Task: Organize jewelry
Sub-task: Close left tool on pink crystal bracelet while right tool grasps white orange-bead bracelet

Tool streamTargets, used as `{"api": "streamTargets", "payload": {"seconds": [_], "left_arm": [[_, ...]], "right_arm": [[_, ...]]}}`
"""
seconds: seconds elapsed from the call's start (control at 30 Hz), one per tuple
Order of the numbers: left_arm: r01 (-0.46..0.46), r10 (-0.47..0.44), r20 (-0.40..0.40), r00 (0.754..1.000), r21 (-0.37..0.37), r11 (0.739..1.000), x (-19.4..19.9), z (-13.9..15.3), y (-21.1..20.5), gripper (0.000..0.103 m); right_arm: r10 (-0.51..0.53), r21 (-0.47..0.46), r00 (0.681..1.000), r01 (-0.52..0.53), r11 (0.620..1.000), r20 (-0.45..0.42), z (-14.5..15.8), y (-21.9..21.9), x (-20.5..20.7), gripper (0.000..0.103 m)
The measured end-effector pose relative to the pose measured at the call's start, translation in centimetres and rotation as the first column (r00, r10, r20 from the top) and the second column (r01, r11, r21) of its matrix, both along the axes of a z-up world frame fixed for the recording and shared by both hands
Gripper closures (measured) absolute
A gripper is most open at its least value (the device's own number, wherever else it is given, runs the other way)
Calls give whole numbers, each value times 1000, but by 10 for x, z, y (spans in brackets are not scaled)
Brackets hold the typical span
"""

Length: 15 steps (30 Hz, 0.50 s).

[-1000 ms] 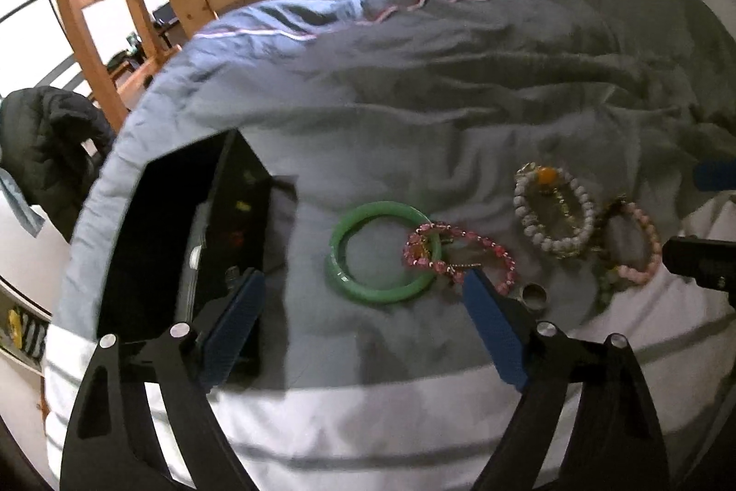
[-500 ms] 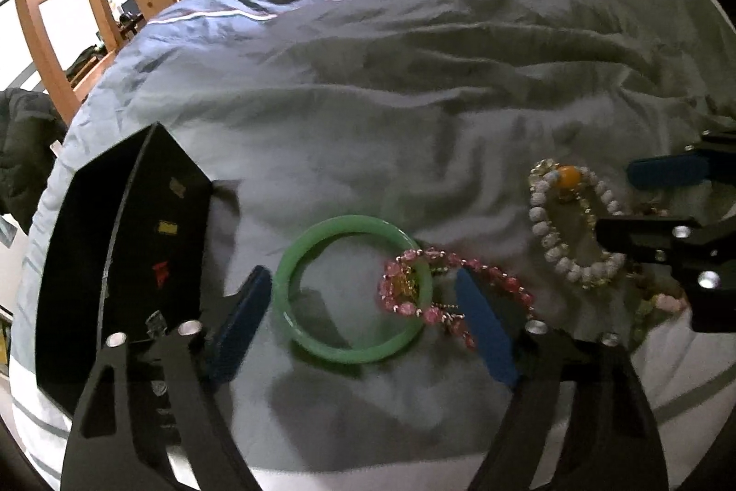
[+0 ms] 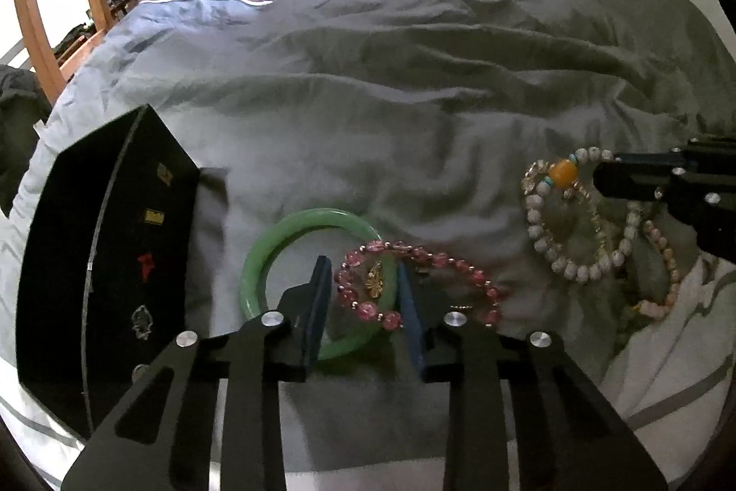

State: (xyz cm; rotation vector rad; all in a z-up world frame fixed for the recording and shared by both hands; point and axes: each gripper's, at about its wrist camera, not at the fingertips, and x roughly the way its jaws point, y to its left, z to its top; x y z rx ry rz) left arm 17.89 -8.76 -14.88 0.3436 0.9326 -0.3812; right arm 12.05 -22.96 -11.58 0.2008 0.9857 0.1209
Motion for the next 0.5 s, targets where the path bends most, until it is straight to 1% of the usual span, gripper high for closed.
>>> {"api": "streamTargets", "payload": {"seconds": [0.13, 0.2, 0.27, 0.5], "left_arm": [[-5, 5, 17, 1000, -53, 999, -4, 16, 9, 76], [-2, 4, 18, 1000, -96, 995, -7, 25, 15, 76], [-3, 4, 15, 1000, -115, 993, -5, 28, 18, 77], [5, -6, -6, 1000, -85, 996, -2, 17, 12, 76]], "right_arm": [[-7, 16, 1000, 6, 1000, 27, 11, -1, -5, 94], [-15, 23, 999, 14, 1000, 30, 13, -1, -6, 94], [-27, 37, 999, 26, 999, 25, 13, -5, -8, 94], [-36, 46, 999, 36, 998, 13, 9, -7, -10, 94]]}}
